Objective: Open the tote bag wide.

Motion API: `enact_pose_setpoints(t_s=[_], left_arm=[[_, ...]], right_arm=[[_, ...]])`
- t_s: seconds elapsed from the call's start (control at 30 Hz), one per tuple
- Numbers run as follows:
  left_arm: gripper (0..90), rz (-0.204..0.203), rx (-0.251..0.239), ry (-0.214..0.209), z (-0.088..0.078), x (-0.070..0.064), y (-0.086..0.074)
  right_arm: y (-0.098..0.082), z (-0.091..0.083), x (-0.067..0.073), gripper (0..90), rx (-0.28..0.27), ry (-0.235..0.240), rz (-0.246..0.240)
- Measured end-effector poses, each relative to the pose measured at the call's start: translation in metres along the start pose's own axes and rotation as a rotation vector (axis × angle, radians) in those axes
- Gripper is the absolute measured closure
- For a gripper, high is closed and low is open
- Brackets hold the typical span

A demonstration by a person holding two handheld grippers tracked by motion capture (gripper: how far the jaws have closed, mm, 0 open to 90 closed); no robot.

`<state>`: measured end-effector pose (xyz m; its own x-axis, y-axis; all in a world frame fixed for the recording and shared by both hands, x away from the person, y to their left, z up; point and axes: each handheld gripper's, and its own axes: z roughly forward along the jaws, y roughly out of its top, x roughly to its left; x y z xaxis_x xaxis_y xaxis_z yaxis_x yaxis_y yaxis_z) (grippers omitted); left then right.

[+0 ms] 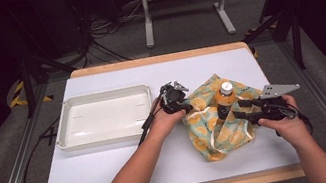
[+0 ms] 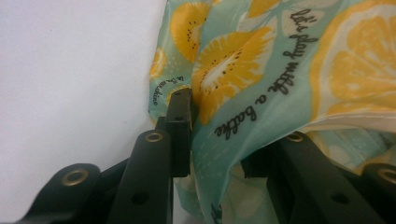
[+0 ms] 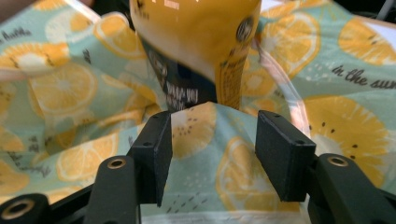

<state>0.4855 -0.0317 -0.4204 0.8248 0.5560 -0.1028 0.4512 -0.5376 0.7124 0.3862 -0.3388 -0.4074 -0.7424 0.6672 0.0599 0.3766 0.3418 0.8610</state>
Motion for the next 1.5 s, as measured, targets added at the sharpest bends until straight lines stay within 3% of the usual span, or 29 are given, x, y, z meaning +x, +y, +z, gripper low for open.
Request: enact_pose_setpoints(t_s=[0.13, 0.37, 0.5, 0.53, 0.57, 0.6, 0.7, 0.77, 1.1, 1.3, 1.43, 1.5], left_arm=[[67.3, 0.01, -0.005, -0.007, -0.005, -0.003, 0.001], [66.9, 0.031, 0.001, -0.002, -0.005, -0.006, 0.0], [66.8, 0.026, 0.005, -0.002, -0.005, -0.005, 0.0], [66.8, 0.025, 0.006, -0.002, -0.005, -0.005, 0.0], [66.7, 0.023, 0.005, -0.003, -0.004, -0.005, -0.001], [66.7, 0.023, 0.005, -0.003, -0.004, -0.005, -0.001], [66.5, 0.022, 0.009, -0.001, -0.004, -0.004, -0.001], [66.4, 0.02, 0.01, -0.001, -0.003, -0.004, -0.002], [63.3, -0.005, 0.015, 0.011, -0.009, 0.002, -0.004], [54.5, -0.033, -0.066, -0.012, -0.031, 0.006, -0.003], [52.3, -0.021, -0.113, -0.018, -0.044, 0.006, -0.003], [50.8, -0.006, -0.159, -0.032, -0.056, 0.005, -0.002]], right_arm=[[-0.004, 0.003, 0.001, 47.8, 0.032, -0.001, -0.014], [-0.012, 0.014, -0.001, 33.1, 0.083, -0.026, -0.043], [-0.014, 0.017, -0.002, 33.9, 0.106, -0.033, -0.046], [-0.015, 0.018, -0.003, 35.2, 0.114, -0.033, -0.045], [-0.016, 0.019, -0.003, 42.0, 0.155, -0.028, -0.044], [-0.016, 0.019, -0.003, 42.0, 0.155, -0.028, -0.044], [-0.018, 0.018, -0.003, 64.4, 0.24, -0.024, -0.033], [-0.018, 0.015, -0.003, 73.7, 0.271, -0.016, -0.026], [-0.023, 0.002, -0.001, 75.7, 0.318, -0.031, -0.008], [-0.024, -0.002, 0.002, 74.3, 0.32, -0.041, -0.012], [-0.025, -0.002, 0.001, 74.1, 0.313, -0.038, -0.002], [-0.025, -0.002, 0.001, 73.9, 0.31, -0.037, 0.001]])
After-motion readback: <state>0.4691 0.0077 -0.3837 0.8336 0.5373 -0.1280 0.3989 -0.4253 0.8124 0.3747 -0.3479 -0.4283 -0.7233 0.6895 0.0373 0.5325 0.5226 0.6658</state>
